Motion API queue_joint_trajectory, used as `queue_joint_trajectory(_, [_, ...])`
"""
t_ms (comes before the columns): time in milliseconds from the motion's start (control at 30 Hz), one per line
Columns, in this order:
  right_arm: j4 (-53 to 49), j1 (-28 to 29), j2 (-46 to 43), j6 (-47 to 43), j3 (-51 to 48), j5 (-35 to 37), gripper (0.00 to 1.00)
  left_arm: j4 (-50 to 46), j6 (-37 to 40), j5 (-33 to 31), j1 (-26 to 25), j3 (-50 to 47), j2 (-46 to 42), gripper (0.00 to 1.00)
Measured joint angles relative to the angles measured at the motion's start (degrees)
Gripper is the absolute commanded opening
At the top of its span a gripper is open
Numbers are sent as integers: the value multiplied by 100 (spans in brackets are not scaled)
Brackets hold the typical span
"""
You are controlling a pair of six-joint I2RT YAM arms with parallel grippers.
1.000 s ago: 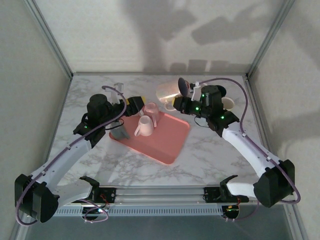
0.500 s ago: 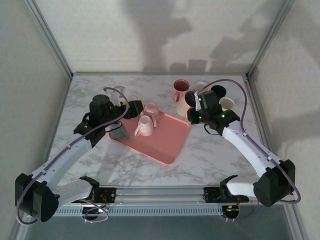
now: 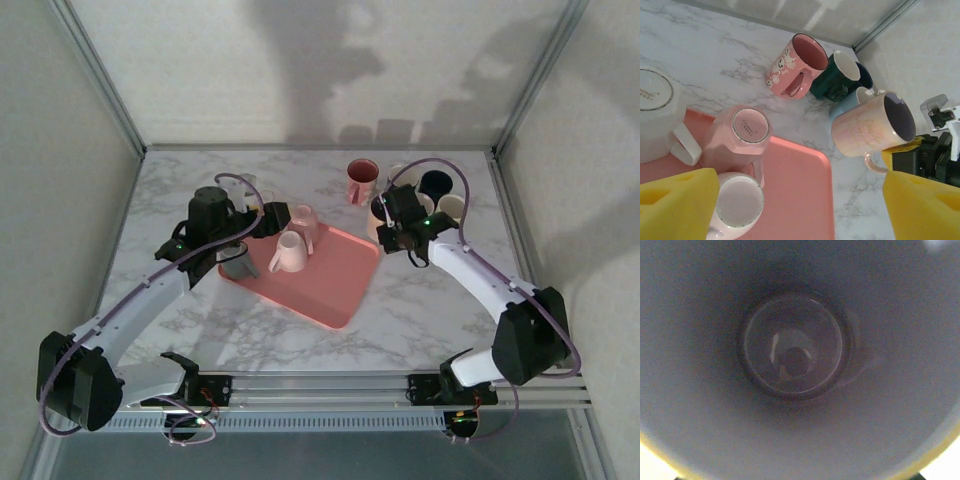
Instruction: Turn the mug right side up
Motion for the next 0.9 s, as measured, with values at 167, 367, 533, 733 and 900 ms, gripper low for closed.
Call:
queue_joint_trajectory(167, [278, 0, 306, -37, 0, 33, 0, -4, 9, 2, 0, 0, 127, 86])
queue_joint_trajectory(367, [570, -4, 767, -109, 101, 68, 0, -103, 11, 7, 0, 33, 190, 86])
queue_joint_trajectory(533, [754, -33, 1005, -118, 179, 240, 0, -105, 50, 107, 0, 44, 190, 85])
queue_joint_trajectory(733, [994, -44, 1233, -111, 258, 304, 0, -138, 76, 140, 0, 70, 190, 85])
queue_joint_trajectory(900, [1134, -59, 1416, -101, 304, 297, 0, -192, 81, 140, 0, 107, 190, 84])
